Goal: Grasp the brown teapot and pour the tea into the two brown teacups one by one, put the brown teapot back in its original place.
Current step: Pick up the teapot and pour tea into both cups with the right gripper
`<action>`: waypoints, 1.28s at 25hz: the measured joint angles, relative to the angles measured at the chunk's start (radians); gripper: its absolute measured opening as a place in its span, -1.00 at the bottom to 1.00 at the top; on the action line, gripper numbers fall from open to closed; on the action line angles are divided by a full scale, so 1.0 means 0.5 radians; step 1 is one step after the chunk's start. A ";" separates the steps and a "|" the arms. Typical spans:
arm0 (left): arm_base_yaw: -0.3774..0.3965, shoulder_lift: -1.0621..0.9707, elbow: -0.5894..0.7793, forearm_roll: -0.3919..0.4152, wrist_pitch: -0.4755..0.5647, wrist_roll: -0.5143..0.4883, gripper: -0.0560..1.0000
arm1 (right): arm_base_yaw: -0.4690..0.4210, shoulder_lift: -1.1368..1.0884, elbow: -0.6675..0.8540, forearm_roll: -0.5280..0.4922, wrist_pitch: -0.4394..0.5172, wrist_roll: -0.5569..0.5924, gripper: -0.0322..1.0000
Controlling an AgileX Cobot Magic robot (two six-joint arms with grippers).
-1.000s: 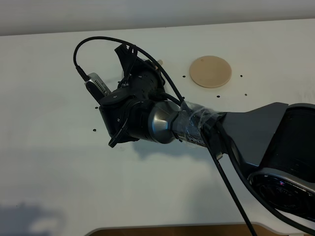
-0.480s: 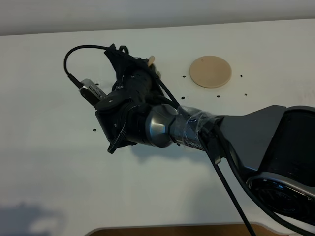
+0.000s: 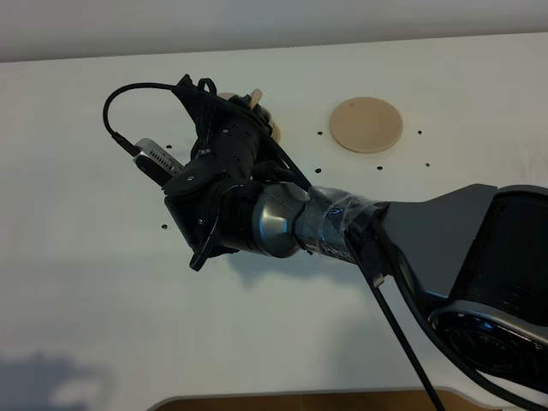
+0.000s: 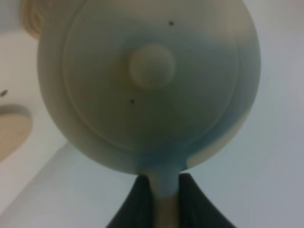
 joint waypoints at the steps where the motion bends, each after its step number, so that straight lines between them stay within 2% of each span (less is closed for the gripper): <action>1: 0.000 0.000 0.000 0.000 0.000 0.000 -0.02 | 0.000 0.000 0.000 -0.013 0.002 -0.002 -0.72; 18: 0.000 0.000 0.000 0.000 0.000 0.000 -0.02 | 0.000 0.000 0.000 -0.083 0.024 -0.061 -0.72; 25: 0.000 0.000 0.000 0.000 0.000 0.000 -0.02 | 0.000 0.000 0.000 -0.083 0.024 -0.210 -0.72; 32: 0.000 0.000 0.000 0.000 0.000 0.000 -0.02 | 0.000 0.000 0.000 -0.113 0.027 -0.251 -0.72</action>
